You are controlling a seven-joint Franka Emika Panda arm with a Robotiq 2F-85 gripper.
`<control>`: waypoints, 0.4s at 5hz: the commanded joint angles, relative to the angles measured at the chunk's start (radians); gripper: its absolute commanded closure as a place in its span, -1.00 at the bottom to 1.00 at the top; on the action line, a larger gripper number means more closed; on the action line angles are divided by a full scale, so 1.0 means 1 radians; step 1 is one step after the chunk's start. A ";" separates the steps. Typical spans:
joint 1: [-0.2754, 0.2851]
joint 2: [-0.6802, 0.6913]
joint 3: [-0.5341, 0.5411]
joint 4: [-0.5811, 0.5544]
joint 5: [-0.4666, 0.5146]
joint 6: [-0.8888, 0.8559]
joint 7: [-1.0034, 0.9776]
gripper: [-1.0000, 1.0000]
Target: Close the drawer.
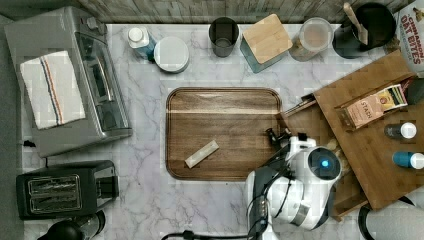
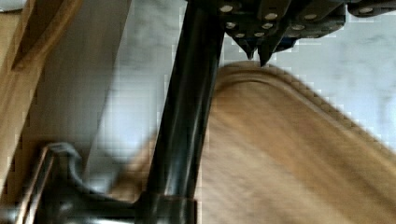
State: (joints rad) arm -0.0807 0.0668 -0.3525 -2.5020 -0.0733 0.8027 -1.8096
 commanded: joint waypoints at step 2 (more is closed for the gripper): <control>-0.142 0.184 -0.114 0.437 0.390 0.212 -0.501 1.00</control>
State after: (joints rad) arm -0.1409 0.2106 -0.4097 -2.3320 0.2781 0.8682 -2.1875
